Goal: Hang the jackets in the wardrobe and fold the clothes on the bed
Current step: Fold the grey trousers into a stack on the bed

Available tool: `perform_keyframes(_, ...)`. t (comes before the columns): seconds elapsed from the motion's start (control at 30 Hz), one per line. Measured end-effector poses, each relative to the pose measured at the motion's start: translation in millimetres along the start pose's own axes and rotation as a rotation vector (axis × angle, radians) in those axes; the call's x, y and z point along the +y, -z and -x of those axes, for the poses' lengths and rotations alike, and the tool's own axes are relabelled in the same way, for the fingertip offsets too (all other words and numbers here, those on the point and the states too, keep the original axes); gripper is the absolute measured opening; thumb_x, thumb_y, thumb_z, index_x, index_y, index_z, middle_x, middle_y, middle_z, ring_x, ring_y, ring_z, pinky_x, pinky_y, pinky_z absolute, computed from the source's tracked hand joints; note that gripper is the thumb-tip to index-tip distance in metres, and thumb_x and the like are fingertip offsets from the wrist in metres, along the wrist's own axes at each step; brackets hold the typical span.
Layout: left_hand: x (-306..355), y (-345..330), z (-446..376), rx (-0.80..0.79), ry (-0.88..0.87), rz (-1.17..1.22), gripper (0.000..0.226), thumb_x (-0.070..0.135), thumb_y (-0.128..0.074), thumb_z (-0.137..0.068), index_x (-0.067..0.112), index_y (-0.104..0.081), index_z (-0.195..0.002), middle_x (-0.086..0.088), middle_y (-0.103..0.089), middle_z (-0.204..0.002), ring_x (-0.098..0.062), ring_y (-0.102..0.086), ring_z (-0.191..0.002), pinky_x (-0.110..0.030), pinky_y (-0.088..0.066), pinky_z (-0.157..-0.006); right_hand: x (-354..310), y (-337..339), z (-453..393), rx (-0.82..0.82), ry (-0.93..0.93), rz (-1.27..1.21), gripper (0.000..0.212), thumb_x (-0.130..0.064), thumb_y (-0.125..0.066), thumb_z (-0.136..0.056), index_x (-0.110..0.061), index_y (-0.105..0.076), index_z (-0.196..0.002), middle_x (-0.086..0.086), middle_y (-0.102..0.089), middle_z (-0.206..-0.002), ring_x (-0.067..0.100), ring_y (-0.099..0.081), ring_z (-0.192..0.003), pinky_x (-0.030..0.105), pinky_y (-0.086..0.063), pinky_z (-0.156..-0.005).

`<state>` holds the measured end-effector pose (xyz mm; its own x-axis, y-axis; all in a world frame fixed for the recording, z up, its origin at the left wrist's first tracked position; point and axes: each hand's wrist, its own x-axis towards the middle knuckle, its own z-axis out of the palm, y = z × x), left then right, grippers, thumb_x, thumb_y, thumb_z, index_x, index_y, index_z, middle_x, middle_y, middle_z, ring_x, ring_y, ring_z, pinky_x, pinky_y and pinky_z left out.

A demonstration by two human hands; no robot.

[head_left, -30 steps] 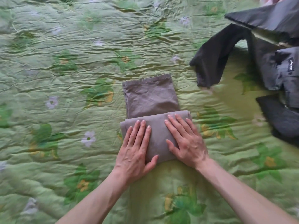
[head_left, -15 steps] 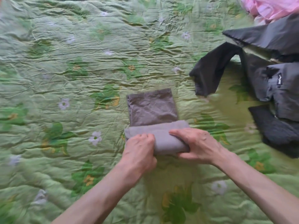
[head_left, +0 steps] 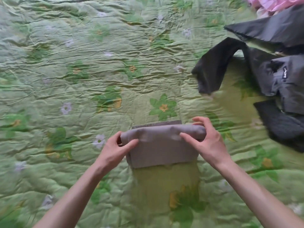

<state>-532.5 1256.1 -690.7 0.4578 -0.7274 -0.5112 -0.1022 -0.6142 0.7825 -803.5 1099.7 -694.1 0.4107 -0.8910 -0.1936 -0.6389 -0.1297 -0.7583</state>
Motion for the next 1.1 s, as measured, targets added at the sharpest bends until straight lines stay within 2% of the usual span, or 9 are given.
perform_keyframes(0.13, -25.2, -29.0, -1.9, 0.191, 0.049, 0.019, 0.043, 0.056, -0.075, -0.088, 0.023, -0.062, -0.113, 0.007, -0.068, -0.11, -0.016, -0.067, -0.108, -0.021, -0.054, -0.088, 24.2, -45.6, -1.1, 0.031, 0.03, 0.08, 0.079, -0.057, -0.051, -0.1, -0.022, -0.021, -0.163, 0.006, -0.028, -0.167, 0.021, -0.026, -0.155, 0.039, -0.026, -0.126)
perform_keyframes(0.23, -31.1, -49.6, -5.1, 0.237, 0.083, -0.078, 0.082, 0.075, -0.067, -0.078, 0.024, -0.047, -0.139, 0.001, -0.051, -0.134, -0.026, -0.049, -0.132, -0.043, -0.041, -0.114, 36.4, -68.2, -6.3, 0.137, 0.14, 0.462, 0.077, -0.058, -0.035, -0.102, -0.022, -0.014, -0.166, 0.008, 0.0, -0.174, 0.024, 0.0, -0.161, 0.045, -0.008, -0.128)
perform_keyframes(0.33, -23.8, -61.7, -11.9, 0.253, 0.148, -0.219, 0.098, 0.07, -0.073, -0.079, 0.012, -0.039, -0.15, -0.009, -0.048, -0.144, -0.03, -0.039, -0.139, -0.043, -0.031, -0.12, 44.0, -81.9, -11.6, 0.146, 0.249, 0.535, 0.071, -0.055, -0.033, -0.105, -0.016, -0.025, -0.164, 0.01, -0.01, -0.173, 0.027, -0.006, -0.161, 0.049, -0.017, -0.127)
perform_keyframes(0.4, -16.3, -61.6, -19.6, 0.246, 0.203, -0.181, 0.102, 0.077, -0.073, -0.07, 0.012, -0.045, -0.144, -0.007, -0.056, -0.137, -0.027, -0.05, -0.132, -0.042, -0.04, -0.113, 51.0, -87.2, -17.1, 0.127, 0.241, 0.502, 0.073, -0.056, -0.032, -0.105, -0.014, -0.026, -0.164, 0.012, -0.017, -0.172, 0.029, -0.015, -0.16, 0.048, -0.023, -0.126)
perform_keyframes(0.6, -6.3, -47.8, -46.4, 0.152, 0.294, 0.036, 0.07, 0.071, -0.086, -0.062, 0.021, -0.071, -0.108, 0.007, -0.077, -0.102, -0.012, -0.073, -0.096, -0.034, -0.06, -0.085, 59.8, -84.8, -44.4, 0.061, 0.232, 0.446, 0.075, -0.058, -0.035, -0.101, -0.018, -0.029, -0.163, 0.012, -0.027, -0.169, 0.027, -0.026, -0.156, 0.041, -0.022, -0.127)
perform_keyframes(0.67, -6.1, -42.4, -45.9, 0.076, 0.283, 0.176, 0.053, 0.053, -0.089, -0.074, 0.021, -0.071, -0.113, 0.008, -0.079, -0.104, -0.007, -0.075, -0.093, -0.025, -0.058, -0.076, 61.7, -84.9, -47.0, 0.045, 0.227, 0.339, 0.075, -0.058, -0.038, -0.1, -0.018, -0.029, -0.163, 0.009, -0.025, -0.17, 0.024, -0.022, -0.157, 0.035, -0.017, -0.129)
perform_keyframes(0.83, -5.3, -47.6, -29.6, 0.023, 0.247, 0.468, 0.05, 0.027, -0.083, -0.086, 0.026, -0.059, -0.13, 0.005, -0.077, -0.117, -0.012, -0.075, -0.102, -0.029, -0.06, -0.078, 59.8, -82.4, -38.1, 0.091, 0.132, -0.028, 0.08, -0.054, -0.049, -0.096, -0.01, -0.032, -0.16, 0.003, -0.027, -0.168, 0.013, -0.02, -0.157, 0.027, -0.012, -0.129)
perform_keyframes(1.0, 13.1, -54.6, -0.6, 0.054, 0.134, 0.655, 0.052, 0.011, -0.083, -0.084, 0.018, -0.062, -0.132, -0.007, -0.077, -0.119, -0.024, -0.074, -0.11, -0.036, -0.06, -0.089, 37.9, -53.6, -28.0, -0.008, -0.147, -0.476, 0.068, -0.048, -0.062, -0.088, -0.023, -0.052, -0.15, -0.008, -0.053, -0.152, -0.007, -0.05, -0.132, 0.009, -0.035, -0.112)
perform_keyframes(1.1, 39.1, -47.1, 32.7, 0.049, 0.07, 0.672, 0.056, 0.018, -0.082, -0.076, 0.02, -0.064, -0.129, -0.007, -0.077, -0.117, -0.023, -0.075, -0.107, -0.035, -0.061, -0.089, 18.9, -31.2, -12.9, -0.123, -0.287, -0.683, 0.066, -0.061, -0.065, -0.087, -0.036, -0.054, -0.147, -0.015, -0.057, -0.148, -0.001, -0.054, -0.133, 0.034, -0.039, -0.12)
